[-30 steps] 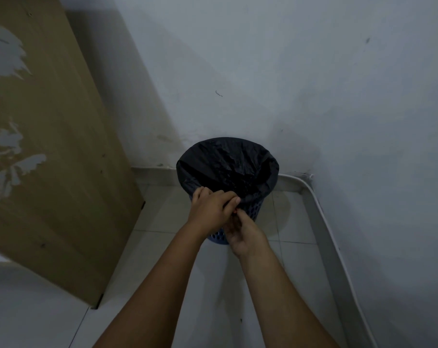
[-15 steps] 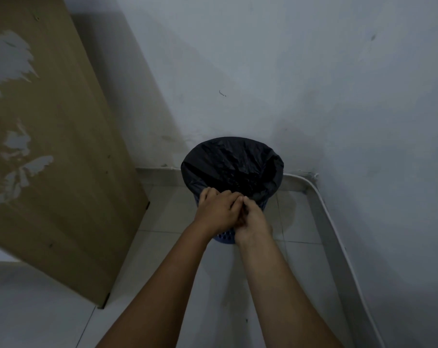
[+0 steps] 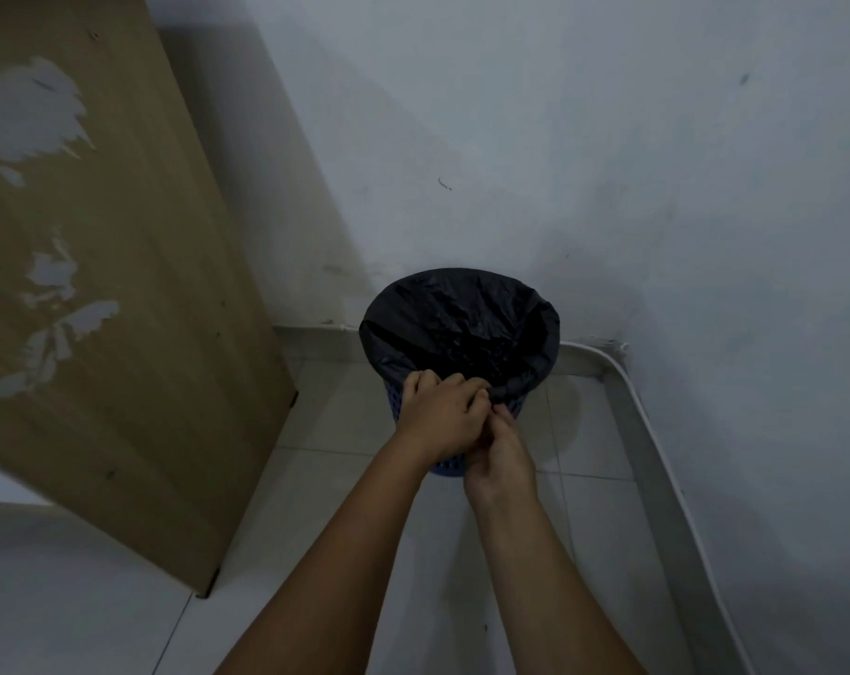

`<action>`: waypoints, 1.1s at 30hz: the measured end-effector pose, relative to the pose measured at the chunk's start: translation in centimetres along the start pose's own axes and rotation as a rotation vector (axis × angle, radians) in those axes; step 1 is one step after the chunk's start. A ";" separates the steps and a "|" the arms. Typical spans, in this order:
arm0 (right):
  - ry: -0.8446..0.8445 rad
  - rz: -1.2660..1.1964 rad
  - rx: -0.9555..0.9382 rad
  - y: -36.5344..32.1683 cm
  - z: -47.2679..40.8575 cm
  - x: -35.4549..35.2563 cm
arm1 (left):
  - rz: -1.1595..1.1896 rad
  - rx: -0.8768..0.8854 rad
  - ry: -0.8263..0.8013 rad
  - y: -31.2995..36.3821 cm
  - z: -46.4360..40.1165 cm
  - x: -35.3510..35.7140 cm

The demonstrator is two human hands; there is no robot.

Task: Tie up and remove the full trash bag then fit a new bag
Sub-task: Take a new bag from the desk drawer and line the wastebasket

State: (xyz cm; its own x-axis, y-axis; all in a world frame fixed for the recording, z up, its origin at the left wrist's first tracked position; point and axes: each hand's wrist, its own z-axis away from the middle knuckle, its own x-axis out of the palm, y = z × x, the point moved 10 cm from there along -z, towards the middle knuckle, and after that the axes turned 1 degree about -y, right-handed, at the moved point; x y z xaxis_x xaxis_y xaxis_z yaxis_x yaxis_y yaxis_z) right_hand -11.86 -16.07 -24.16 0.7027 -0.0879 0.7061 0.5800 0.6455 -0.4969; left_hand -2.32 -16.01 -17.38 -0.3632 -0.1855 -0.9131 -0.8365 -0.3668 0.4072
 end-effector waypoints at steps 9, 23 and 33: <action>0.001 0.061 0.098 -1.5 0.3 1.6 | -0.042 0.028 0.001 0.6 0.1 -0.4; -0.080 0.067 0.146 -0.3 0.7 2.2 | -0.072 0.024 -0.006 0.9 0.3 -0.2; -0.087 0.074 0.208 0.3 0.6 2.1 | -0.054 0.003 0.009 0.7 0.3 -0.1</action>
State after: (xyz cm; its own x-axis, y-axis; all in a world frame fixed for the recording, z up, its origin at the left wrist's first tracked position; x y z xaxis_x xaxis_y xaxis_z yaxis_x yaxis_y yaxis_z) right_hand -10.43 -15.57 -22.50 0.6968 0.0253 0.7168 0.4244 0.7911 -0.4405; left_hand -3.03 -15.99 -16.99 -0.3141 -0.1737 -0.9334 -0.8560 -0.3735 0.3575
